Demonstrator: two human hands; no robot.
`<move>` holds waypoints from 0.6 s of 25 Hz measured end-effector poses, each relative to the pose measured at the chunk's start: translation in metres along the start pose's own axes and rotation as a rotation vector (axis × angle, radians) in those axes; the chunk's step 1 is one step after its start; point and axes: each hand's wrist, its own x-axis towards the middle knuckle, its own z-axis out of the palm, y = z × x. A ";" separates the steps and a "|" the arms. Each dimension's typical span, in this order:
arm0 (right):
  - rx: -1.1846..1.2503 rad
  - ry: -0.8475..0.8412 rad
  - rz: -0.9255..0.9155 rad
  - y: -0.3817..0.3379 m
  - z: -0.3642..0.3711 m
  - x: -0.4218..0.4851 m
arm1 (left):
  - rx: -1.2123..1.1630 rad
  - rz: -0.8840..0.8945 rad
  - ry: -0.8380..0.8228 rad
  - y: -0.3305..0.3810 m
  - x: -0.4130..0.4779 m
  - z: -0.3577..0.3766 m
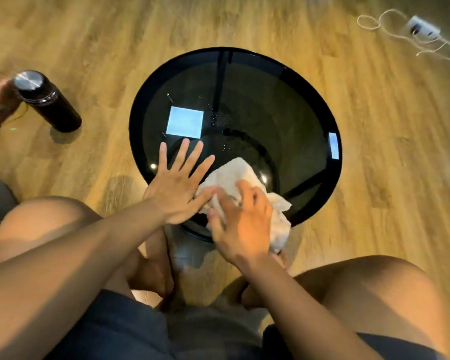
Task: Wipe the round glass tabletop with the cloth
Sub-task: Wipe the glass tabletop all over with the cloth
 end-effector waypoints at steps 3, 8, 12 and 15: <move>0.055 -0.026 -0.158 -0.027 0.008 -0.003 | -0.045 -0.106 0.039 -0.015 0.009 -0.005; -0.125 0.072 -0.171 0.113 -0.030 0.038 | -0.023 -0.110 0.050 -0.013 0.012 0.001; -0.086 0.039 0.318 0.184 -0.062 0.105 | -0.044 -0.107 0.083 -0.016 0.012 0.002; -0.092 0.128 0.373 0.156 -0.049 0.105 | -0.075 -0.102 0.103 -0.019 0.011 0.003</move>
